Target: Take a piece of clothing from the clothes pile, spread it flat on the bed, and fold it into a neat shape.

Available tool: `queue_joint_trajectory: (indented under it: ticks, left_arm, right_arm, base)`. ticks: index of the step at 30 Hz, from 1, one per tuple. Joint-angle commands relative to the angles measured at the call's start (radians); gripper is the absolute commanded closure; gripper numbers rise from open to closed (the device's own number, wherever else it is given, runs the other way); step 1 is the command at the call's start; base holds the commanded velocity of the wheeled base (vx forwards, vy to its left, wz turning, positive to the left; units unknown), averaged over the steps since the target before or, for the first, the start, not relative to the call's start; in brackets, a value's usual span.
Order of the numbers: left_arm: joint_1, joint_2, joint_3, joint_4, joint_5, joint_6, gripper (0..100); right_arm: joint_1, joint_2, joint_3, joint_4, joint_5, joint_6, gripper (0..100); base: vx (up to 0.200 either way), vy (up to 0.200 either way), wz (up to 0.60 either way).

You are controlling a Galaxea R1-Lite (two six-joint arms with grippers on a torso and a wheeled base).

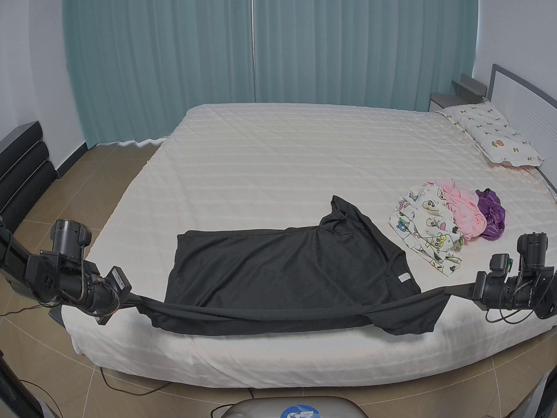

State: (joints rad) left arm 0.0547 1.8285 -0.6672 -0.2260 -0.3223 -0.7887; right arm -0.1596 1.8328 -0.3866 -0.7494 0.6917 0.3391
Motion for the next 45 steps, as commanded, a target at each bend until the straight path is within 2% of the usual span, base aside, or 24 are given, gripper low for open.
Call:
queue_joint_trajectory:
  ticks: [1,10,16,19,23,35,36,39,45]
  left_arm:
    - [-0.001,0.12,-0.081,0.002,0.0,-0.032,100]
    - [-0.015,0.264,-0.201,0.004,0.006,-0.033,100]
    - [-0.033,0.296,-0.262,0.03,0.019,-0.033,100]
    - [-0.052,0.353,-0.354,0.112,0.091,-0.033,100]
    - [-0.058,0.402,-0.411,0.151,0.152,-0.033,100]
    - [-0.084,0.414,-0.433,0.152,0.166,-0.032,100]
    - [-0.098,0.417,-0.445,0.152,0.21,-0.032,100]
    - [-0.108,0.434,-0.466,0.152,0.252,-0.033,100]
    - [-0.11,0.439,-0.485,0.178,0.255,-0.033,100]
  right_arm:
    - [0.006,0.129,-0.081,0.004,-0.008,0.0,100]
    - [0.008,0.253,-0.163,-0.007,-0.011,0.0,100]
    - [0.008,0.296,-0.201,-0.008,-0.011,0.001,100]
    - [0.009,0.322,-0.232,-0.008,-0.011,0.023,100]
    - [0.029,0.352,-0.256,-0.01,-0.012,0.037,100]
    - [0.049,0.418,-0.307,-0.025,-0.015,0.052,100]
    - [0.049,0.424,-0.308,-0.028,-0.015,0.052,100]
    - [0.049,0.427,-0.311,-0.028,-0.015,0.052,100]
    - [0.043,0.433,-0.327,-0.028,-0.015,0.058,100]
  base:
    - [0.0,0.0,0.0]
    - [0.0,0.0,0.0]
    - [0.0,0.0,0.0]
    - [0.0,0.0,0.0]
    - [0.0,0.0,0.0]
    - [0.0,0.0,0.0]
    - [0.0,0.0,0.0]
    - [0.0,0.0,0.0]
    - [0.0,0.0,0.0]
